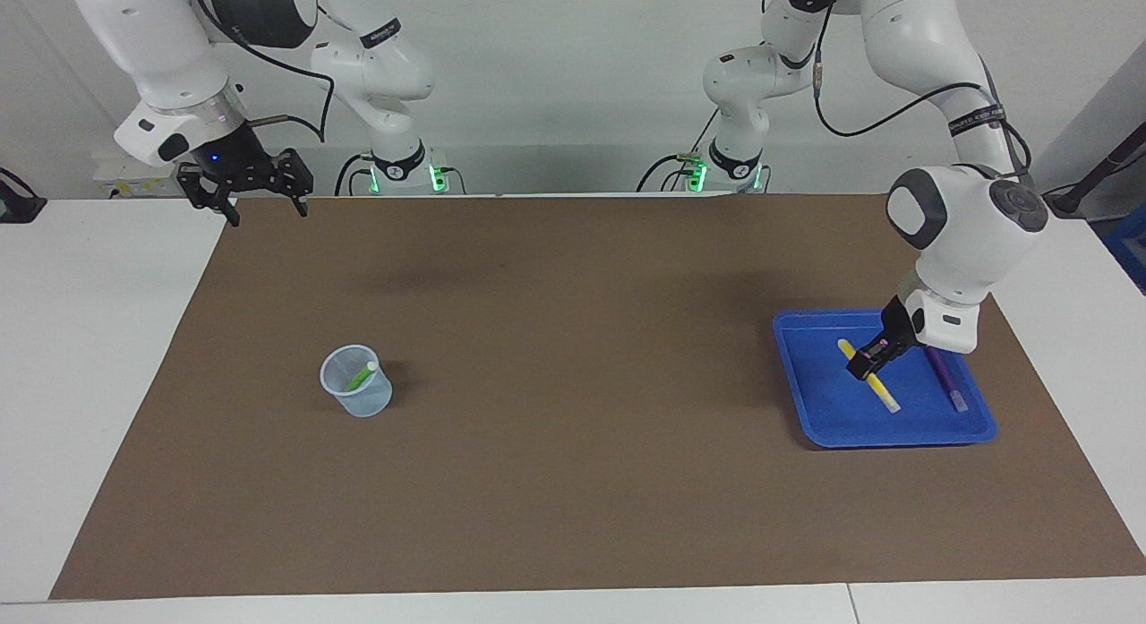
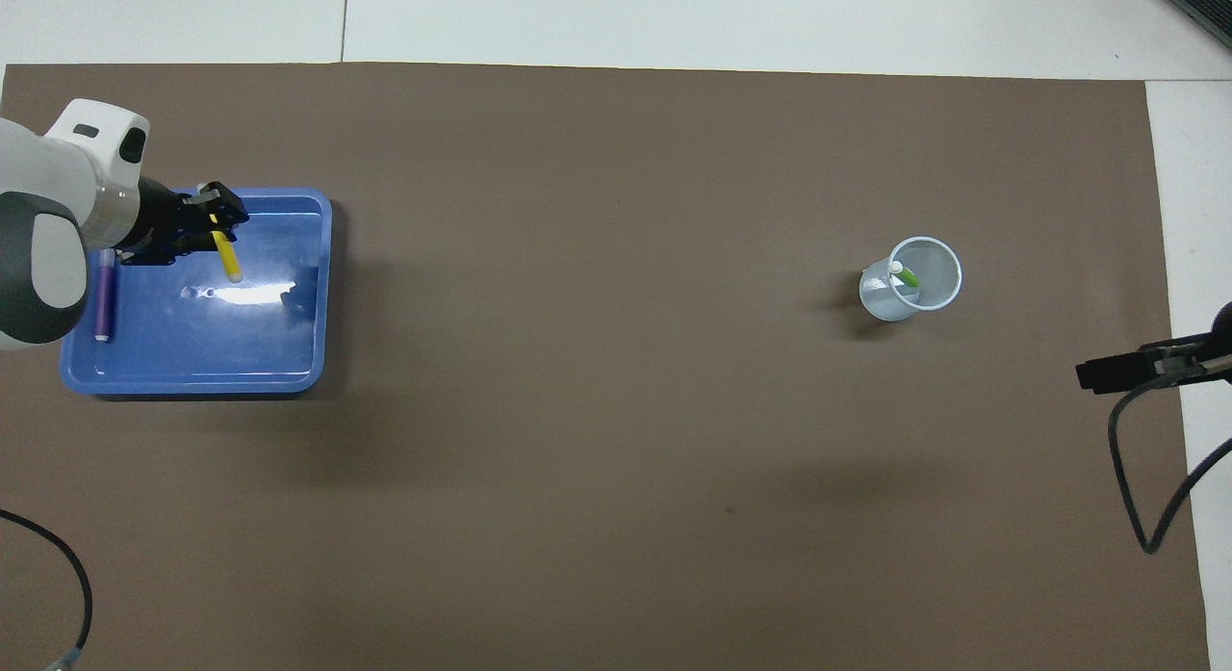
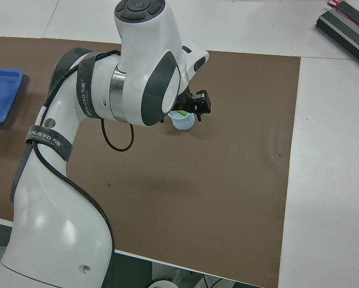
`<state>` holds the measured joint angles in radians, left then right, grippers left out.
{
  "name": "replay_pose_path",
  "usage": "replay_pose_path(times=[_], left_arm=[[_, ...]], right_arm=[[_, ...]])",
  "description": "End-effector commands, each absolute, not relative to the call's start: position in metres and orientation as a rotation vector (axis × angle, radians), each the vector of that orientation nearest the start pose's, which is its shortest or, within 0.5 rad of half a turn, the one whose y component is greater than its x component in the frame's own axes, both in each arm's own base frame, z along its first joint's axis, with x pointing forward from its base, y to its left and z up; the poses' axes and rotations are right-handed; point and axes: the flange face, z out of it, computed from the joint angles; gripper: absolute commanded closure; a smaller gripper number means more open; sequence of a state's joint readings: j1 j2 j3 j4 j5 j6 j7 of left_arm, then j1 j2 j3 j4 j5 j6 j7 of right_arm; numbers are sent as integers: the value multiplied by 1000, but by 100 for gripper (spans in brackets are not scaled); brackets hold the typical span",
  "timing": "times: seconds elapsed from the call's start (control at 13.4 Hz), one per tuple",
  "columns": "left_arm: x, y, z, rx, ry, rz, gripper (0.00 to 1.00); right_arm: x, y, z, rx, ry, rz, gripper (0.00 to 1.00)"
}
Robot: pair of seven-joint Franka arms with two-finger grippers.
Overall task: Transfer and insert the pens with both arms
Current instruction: 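Lift the yellow pen out of the tray with the left gripper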
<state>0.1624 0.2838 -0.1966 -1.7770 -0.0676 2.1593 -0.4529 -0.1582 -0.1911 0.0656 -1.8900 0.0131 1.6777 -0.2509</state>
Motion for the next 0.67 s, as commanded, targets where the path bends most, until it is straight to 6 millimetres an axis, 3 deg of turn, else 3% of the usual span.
replay_pose_path(times=[0.0, 0.15, 0.45, 0.6], left_arm=[[631, -54, 431, -3160, -866, -87, 100], [626, -81, 437, -3144, -939, -80, 100], [616, -134, 450, -3100, -1124, -83, 100], [610, -162, 456, -3059, -1272, -86, 100]], right_arm=[[487, -44, 583, -3131, -184, 36, 0], [485, -49, 579, -3117, -172, 54, 0], [486, -39, 575, -3009, -142, 52, 0], [486, -30, 563, -2904, -113, 52, 0]])
